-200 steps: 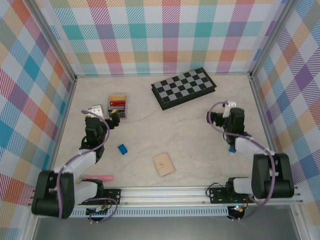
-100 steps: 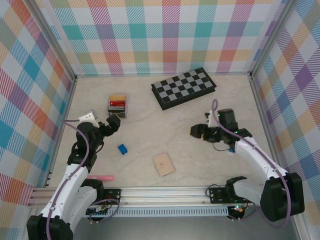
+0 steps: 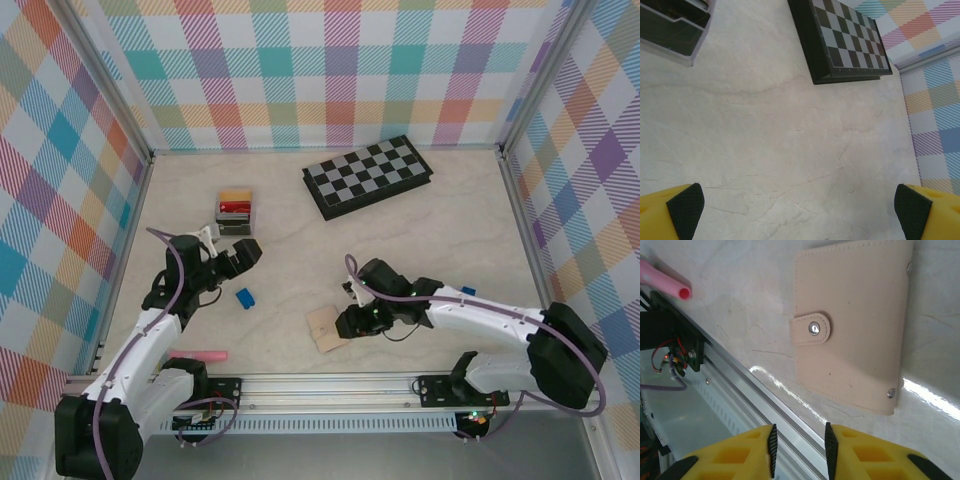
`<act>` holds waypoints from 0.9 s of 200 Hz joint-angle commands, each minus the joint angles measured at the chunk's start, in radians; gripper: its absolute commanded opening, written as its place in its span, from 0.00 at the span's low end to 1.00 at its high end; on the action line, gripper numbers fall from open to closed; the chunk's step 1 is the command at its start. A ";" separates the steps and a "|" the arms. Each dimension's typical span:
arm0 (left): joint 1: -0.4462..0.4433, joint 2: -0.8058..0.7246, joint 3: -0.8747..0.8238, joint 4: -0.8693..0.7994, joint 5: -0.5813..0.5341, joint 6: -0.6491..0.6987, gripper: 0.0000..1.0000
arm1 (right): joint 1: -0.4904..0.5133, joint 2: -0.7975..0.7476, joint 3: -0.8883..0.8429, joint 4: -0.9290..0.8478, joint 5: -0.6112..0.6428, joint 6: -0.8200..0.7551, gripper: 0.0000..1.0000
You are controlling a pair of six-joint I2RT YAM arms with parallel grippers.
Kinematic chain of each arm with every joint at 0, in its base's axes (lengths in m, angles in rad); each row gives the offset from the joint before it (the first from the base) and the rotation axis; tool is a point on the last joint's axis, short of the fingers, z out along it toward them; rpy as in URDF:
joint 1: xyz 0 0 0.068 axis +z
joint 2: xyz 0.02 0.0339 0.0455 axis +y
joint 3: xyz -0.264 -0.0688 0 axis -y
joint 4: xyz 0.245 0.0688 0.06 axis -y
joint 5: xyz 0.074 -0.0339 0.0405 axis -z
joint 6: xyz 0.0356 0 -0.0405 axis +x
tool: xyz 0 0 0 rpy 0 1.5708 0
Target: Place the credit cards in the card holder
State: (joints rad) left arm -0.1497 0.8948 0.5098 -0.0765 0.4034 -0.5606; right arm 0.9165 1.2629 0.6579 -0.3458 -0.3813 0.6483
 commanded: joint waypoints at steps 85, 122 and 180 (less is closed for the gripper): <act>-0.066 0.050 0.036 -0.016 0.008 0.014 1.00 | 0.083 0.225 0.032 0.082 0.051 0.004 0.27; -0.090 0.080 0.054 -0.016 0.045 0.049 1.00 | 0.081 0.262 0.061 -0.018 0.260 0.002 0.27; -0.201 0.226 0.119 -0.025 0.064 0.121 0.97 | 0.009 0.301 0.166 -0.117 0.433 -0.115 0.30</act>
State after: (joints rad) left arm -0.2920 1.0584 0.5781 -0.0849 0.4374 -0.4953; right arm 0.9569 1.5185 0.7643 -0.3767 -0.0753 0.6235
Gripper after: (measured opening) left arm 0.986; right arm 0.296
